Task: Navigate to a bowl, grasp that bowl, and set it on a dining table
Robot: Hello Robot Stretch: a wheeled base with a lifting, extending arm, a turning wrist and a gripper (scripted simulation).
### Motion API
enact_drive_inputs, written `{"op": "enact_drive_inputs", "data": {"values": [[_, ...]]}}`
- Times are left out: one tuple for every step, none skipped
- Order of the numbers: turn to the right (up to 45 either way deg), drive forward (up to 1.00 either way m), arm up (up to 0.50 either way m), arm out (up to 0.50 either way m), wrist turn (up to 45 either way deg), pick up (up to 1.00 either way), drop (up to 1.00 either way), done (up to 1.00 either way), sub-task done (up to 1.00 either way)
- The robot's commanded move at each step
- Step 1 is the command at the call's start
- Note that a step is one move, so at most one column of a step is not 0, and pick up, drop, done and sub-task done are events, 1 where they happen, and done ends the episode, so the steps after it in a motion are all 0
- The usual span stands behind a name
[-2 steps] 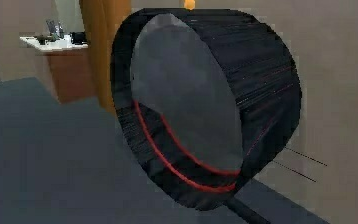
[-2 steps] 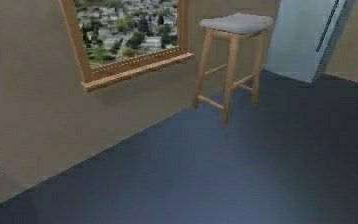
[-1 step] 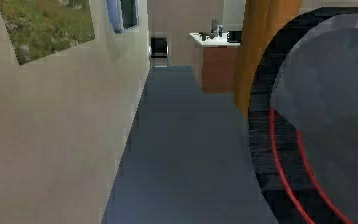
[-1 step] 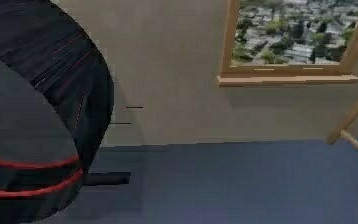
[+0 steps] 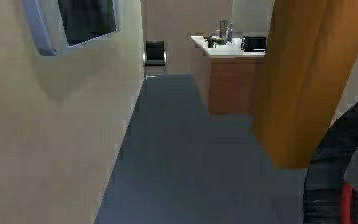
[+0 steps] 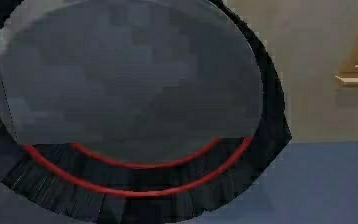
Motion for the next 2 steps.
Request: {"op": "enact_drive_inputs", "data": {"values": [[0.0,1.0,0.0,0.0,0.0,0.0,0.0,0.0,0.0],[0.0,1.0,0.0,0.0,0.0,0.0,0.0,0.0,0.0]]}}
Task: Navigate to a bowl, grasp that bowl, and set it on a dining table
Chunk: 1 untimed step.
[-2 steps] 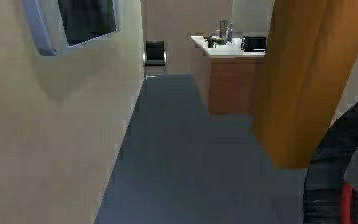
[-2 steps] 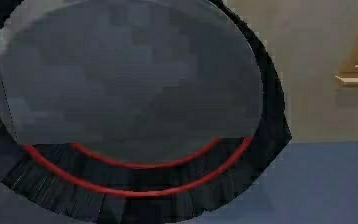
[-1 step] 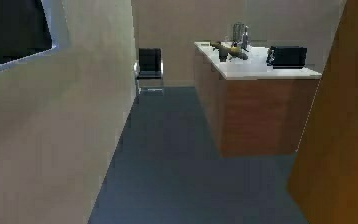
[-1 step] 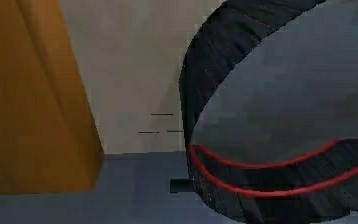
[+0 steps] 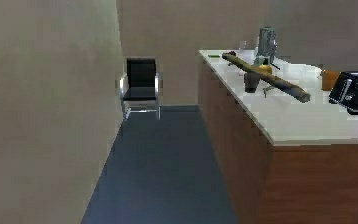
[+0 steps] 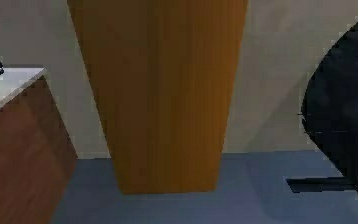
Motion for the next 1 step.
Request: {"op": "enact_drive_inputs", "data": {"values": [[0.0,1.0,0.0,0.0,0.0,0.0,0.0,0.0,0.0]]}}
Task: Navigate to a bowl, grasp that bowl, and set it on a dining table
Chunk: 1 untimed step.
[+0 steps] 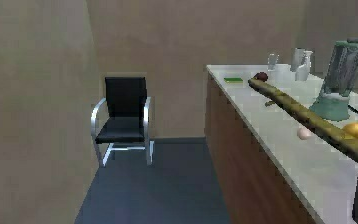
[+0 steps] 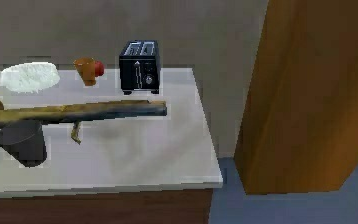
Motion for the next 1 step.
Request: {"op": "enact_drive_inputs", "data": {"values": [[-15.0,0.0,0.0,0.0,0.0,0.0,0.0,0.0,0.0]]}}
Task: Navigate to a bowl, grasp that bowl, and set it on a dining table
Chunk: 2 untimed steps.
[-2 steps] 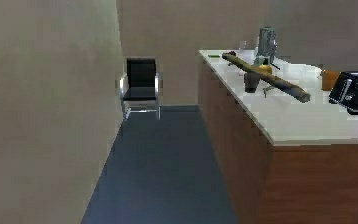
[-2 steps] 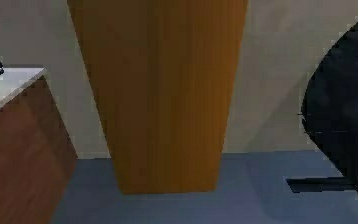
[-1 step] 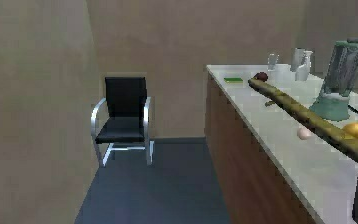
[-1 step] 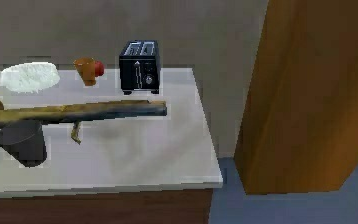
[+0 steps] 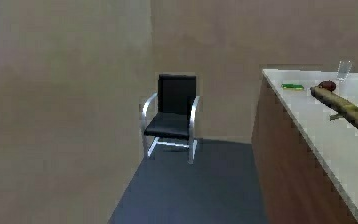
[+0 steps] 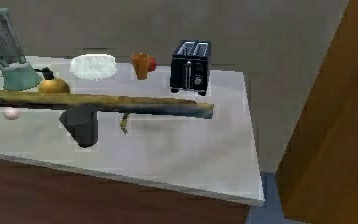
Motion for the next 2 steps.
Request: {"op": "enact_drive_inputs", "data": {"values": [[0.0,0.05,0.0,0.0,0.0,0.0,0.0,0.0,0.0],[-18.0,0.0,0.0,0.0,0.0,0.0,0.0,0.0,0.0]]}}
